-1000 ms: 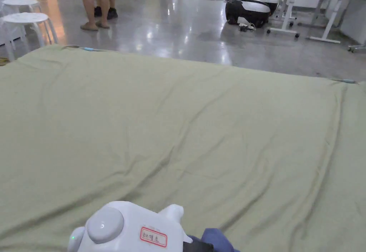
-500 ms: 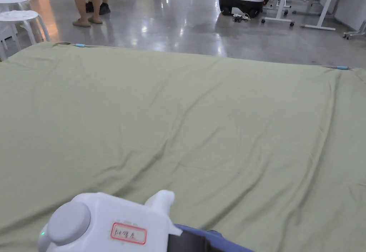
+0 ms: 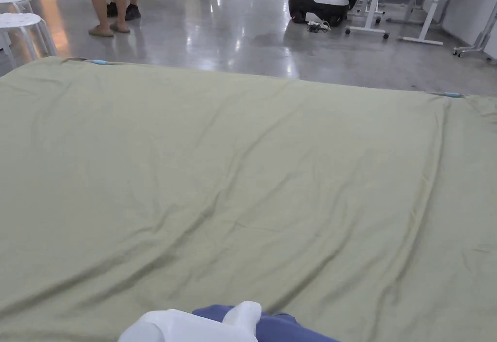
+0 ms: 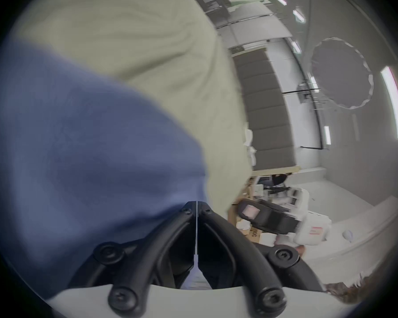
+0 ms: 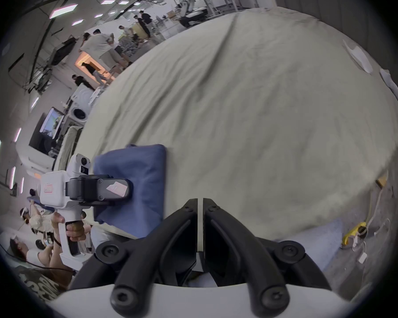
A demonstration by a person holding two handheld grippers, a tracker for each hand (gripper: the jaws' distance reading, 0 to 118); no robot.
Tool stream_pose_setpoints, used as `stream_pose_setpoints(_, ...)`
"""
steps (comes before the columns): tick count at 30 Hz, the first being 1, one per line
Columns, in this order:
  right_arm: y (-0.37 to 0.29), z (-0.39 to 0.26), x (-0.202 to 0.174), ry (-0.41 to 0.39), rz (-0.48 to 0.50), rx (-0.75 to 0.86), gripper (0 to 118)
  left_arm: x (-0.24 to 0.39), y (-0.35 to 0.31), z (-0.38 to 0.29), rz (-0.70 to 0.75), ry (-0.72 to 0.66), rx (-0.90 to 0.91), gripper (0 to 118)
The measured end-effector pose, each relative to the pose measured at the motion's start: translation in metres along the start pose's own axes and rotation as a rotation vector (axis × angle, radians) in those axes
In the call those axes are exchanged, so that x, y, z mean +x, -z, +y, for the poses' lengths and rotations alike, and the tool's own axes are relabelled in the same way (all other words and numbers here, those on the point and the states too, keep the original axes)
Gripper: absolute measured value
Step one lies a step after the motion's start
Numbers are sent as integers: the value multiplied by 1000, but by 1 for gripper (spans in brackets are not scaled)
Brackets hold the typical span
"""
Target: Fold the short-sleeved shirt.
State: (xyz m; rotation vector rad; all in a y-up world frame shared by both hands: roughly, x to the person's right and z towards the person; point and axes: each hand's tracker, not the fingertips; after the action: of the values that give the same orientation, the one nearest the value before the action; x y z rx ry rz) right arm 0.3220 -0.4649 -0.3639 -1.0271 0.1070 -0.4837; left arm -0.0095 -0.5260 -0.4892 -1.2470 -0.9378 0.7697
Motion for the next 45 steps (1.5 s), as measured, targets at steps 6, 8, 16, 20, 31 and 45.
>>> stream_pose_setpoints(6,51,23,-71,-121,314,-32,5,19,-121,-13,-55,185,289,41)
stream_pose_setpoints(8,77,26,-89,-149,365,-101,5,7,-149,-19,-19,160,368,80)
stream_pose_setpoints(16,155,20,-97,-110,307,-289,4,-62,-165,-29,44,-122,406,82)
stream_pose_setpoints(20,151,23,-92,-62,336,-300,4,-82,-136,-23,55,-163,250,82)
stream_pose_setpoints(31,136,27,-88,-28,348,-295,4,-101,-61,10,6,-213,143,31)
stream_pose_setpoints(45,25,30,-36,138,69,62,4,-115,-208,26,148,-203,141,31)
